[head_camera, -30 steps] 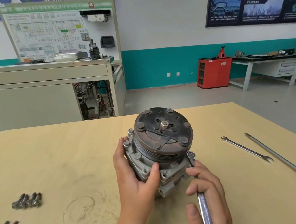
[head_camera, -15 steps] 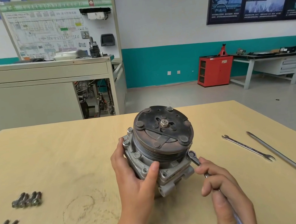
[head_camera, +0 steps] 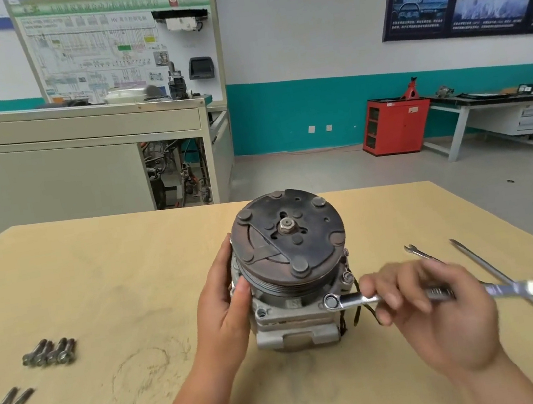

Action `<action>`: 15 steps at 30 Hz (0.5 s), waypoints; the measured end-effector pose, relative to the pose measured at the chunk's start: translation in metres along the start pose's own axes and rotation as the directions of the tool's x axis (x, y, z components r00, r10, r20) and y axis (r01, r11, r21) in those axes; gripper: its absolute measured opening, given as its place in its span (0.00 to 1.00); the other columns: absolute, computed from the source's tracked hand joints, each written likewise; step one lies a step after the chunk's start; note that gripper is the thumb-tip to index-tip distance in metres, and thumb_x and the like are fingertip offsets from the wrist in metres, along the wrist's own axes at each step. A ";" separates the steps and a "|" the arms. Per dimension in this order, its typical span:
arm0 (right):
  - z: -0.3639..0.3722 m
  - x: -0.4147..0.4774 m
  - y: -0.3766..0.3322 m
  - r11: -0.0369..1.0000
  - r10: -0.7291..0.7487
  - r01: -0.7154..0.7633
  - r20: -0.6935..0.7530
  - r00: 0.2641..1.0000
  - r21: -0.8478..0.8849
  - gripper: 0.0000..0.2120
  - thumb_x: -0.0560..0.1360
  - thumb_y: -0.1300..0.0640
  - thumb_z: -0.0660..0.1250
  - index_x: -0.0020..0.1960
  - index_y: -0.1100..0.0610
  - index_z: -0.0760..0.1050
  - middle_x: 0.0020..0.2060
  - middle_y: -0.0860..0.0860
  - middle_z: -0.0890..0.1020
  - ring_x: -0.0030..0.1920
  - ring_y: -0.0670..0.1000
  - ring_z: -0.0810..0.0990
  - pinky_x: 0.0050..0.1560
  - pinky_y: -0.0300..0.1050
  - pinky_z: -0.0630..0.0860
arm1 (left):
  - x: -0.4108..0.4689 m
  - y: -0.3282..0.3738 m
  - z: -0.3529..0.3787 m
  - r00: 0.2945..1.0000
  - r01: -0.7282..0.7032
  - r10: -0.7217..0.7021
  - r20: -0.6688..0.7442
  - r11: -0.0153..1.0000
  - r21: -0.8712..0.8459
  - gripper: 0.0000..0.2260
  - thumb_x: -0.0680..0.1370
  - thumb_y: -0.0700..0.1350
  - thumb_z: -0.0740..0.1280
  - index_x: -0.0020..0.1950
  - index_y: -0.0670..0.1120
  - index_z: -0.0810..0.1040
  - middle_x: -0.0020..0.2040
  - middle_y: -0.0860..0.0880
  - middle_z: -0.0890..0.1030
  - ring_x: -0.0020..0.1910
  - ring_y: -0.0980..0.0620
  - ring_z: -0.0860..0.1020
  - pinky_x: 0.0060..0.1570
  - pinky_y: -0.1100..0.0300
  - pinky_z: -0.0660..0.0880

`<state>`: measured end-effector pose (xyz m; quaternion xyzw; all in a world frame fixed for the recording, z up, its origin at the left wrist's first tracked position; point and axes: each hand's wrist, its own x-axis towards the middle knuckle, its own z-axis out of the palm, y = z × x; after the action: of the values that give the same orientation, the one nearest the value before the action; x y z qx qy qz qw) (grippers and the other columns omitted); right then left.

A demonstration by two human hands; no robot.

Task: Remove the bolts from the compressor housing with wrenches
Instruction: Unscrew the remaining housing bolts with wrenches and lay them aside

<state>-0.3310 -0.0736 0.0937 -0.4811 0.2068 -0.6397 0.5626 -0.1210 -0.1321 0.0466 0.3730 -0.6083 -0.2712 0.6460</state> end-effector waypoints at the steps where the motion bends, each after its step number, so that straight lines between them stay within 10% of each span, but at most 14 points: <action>1: -0.002 0.010 -0.006 0.998 0.049 -0.049 0.014 0.999 -0.029 0.20 0.64 0.44 0.68 0.20 0.55 0.68 0.23 0.52 0.74 0.35 0.53 0.80 0.27 0.34 0.71 | 0.000 0.001 0.001 1.000 0.006 -0.006 0.007 1.000 0.004 0.35 0.75 0.64 0.59 0.73 0.42 0.66 0.69 0.49 0.73 0.68 0.52 0.71 0.66 0.49 0.69; 7: -0.026 0.051 -0.035 0.862 0.291 -0.267 -0.009 0.957 -0.432 0.15 0.73 0.48 0.58 0.42 0.53 0.82 0.37 0.51 0.75 0.34 0.45 0.74 0.26 0.34 0.66 | -0.004 0.004 0.002 0.999 0.027 -0.027 0.018 0.999 0.020 0.33 0.74 0.65 0.59 0.73 0.46 0.64 0.71 0.55 0.70 0.70 0.61 0.68 0.68 0.58 0.67; 12: -0.040 0.023 -0.027 0.925 0.318 -0.352 0.221 0.922 0.141 0.25 0.75 0.42 0.63 0.48 0.65 0.79 0.33 0.59 0.77 0.31 0.51 0.74 0.31 0.41 0.69 | -0.010 0.005 0.001 0.997 0.007 -0.007 0.076 1.000 0.000 0.38 0.66 0.58 0.64 0.74 0.50 0.58 0.71 0.62 0.66 0.68 0.65 0.67 0.63 0.68 0.67; 15: -0.019 -0.011 -0.019 0.928 0.175 -0.147 -0.052 0.983 0.341 0.25 0.83 0.53 0.47 0.58 0.76 0.69 0.52 0.75 0.74 0.53 0.65 0.76 0.49 0.54 0.70 | -0.014 0.006 0.003 0.995 0.017 -0.016 0.099 1.000 -0.014 0.48 0.59 0.60 0.72 0.75 0.52 0.56 0.72 0.60 0.65 0.71 0.62 0.66 0.67 0.66 0.66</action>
<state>-0.3587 -0.0637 0.0964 -0.3329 0.1565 -0.6363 0.6781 -0.1267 -0.1177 0.0436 0.3597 -0.6343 -0.2991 0.6156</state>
